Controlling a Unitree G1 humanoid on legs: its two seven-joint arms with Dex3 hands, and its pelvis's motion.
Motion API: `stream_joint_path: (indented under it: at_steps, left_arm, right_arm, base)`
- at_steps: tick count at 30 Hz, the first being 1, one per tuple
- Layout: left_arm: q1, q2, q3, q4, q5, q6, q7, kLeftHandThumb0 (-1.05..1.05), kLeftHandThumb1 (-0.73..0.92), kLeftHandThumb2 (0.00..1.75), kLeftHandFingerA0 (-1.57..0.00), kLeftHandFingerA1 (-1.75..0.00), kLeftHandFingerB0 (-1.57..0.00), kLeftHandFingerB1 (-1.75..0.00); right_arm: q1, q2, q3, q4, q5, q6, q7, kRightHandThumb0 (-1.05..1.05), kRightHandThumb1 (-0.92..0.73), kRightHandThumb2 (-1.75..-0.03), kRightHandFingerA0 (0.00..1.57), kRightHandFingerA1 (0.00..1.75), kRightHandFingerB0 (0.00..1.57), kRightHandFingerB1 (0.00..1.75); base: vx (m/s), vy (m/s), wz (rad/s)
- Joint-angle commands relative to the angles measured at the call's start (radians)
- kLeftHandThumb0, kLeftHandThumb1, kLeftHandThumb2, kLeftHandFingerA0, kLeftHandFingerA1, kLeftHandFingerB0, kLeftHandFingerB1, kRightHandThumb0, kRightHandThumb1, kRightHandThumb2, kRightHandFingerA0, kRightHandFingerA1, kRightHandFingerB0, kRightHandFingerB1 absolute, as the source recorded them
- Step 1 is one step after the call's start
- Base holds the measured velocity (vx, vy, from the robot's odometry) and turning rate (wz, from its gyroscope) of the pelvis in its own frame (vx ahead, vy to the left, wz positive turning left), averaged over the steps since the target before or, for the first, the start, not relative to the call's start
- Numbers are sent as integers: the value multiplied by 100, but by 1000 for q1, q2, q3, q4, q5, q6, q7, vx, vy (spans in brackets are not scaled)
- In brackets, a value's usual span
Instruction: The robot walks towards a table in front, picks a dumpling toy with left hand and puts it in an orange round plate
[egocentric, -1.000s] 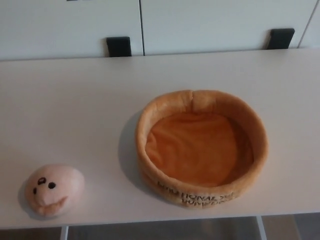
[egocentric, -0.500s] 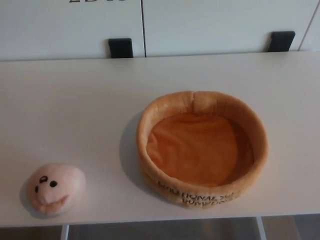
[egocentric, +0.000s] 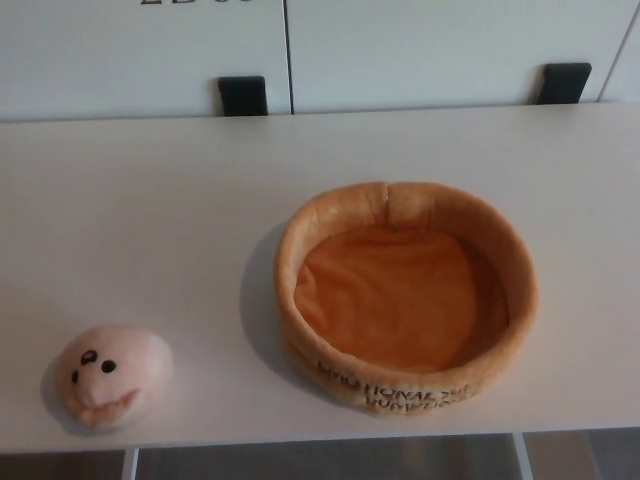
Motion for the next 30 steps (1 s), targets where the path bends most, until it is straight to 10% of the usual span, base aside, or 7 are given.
stream_joint_path:
  at_steps: [1,7,8,11,14,15,30]
  left_arm:
    - [-219,343,96,-135,-189,200,-42,-46,28,62,-29,-65,-35,-51]
    - [-365,488,-143,-55,-41,250,-60,-35,26,58,-26,-57,-34,-45]
    - [-402,527,-222,-38,11,259,-57,-17,4,73,-25,-61,-25,-58]
    - [-453,582,-340,-34,80,300,-56,-48,30,50,-29,-49,-36,-42]
    - [-489,609,-439,-36,144,324,-56,-20,6,75,-24,-59,-25,-58]
    - [-505,630,-482,-38,163,347,-67,-52,29,59,-30,-47,-32,-44]
    - [-630,621,-771,-16,307,427,-146,-50,30,50,-32,-42,-35,-39]
  right_arm:
    - [7,-26,-22,14,22,0,-3,15,-48,-87,49,67,27,53]
    - [10,-26,-12,2,12,8,-13,15,-47,-87,48,66,26,52]
    - [8,-25,-22,1,25,16,-7,17,-48,-88,47,66,24,52]
    - [2,-28,-26,10,31,20,2,15,-47,-87,52,69,25,52]
    - [2,-29,-22,15,26,10,8,14,-46,-87,52,69,25,52]
    - [5,-30,-21,6,25,10,9,14,-47,-87,51,68,25,52]
    - [5,-31,-25,14,24,19,0,9,-48,-88,47,66,24,52]
  base:
    - [0,0,0]
    - [0,0,0]
    - [0,0,0]
    - [0,0,0]
    - [0,0,0]
    - [0,0,0]
    - [0,0,0]
